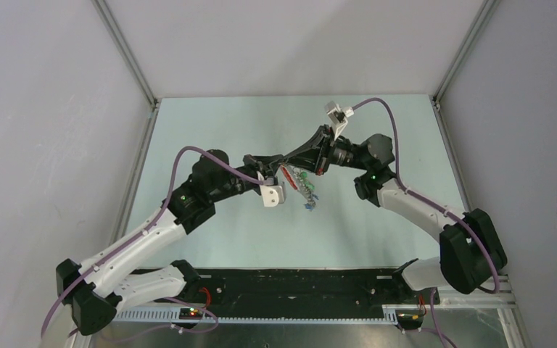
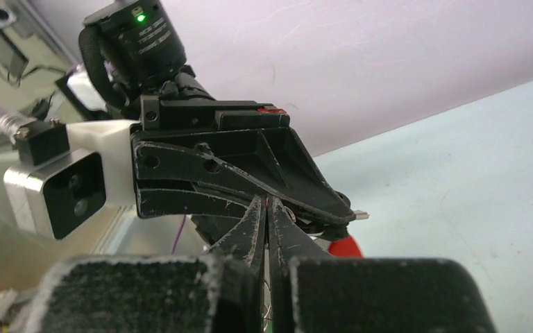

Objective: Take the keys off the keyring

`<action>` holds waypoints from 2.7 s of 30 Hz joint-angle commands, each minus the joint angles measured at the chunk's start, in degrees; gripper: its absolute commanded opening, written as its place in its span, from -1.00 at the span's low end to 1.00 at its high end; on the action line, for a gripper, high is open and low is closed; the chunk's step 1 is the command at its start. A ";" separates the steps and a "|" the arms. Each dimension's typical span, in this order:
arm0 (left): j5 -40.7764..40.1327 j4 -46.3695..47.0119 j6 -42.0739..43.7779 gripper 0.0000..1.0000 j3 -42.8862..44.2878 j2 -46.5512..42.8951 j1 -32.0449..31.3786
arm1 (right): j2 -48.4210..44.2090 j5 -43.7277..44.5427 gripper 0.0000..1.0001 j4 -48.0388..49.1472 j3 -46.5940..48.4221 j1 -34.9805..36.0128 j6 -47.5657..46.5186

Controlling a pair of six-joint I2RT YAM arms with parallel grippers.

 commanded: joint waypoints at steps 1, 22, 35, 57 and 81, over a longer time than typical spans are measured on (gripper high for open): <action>2.66 0.76 -1.35 -1.00 0.67 0.01 -0.49 | -4.62 15.71 -1.00 1.30 -3.07 4.86 0.85; 6.86 2.07 -4.79 -1.00 -2.06 -2.81 -0.38 | -3.18 50.62 -1.00 18.46 -13.87 13.65 7.28; 2.20 3.16 -4.82 -1.00 -2.90 -4.87 -0.02 | -9.14 46.43 -0.91 14.77 -19.42 9.70 2.93; 6.84 5.18 -3.78 -1.00 -4.60 -7.58 0.56 | -12.34 15.92 0.01 12.05 -21.22 2.60 -23.04; 11.06 5.10 -4.39 -1.00 -4.69 -8.79 0.68 | -6.13 2.30 -0.08 7.46 -11.09 5.72 -25.95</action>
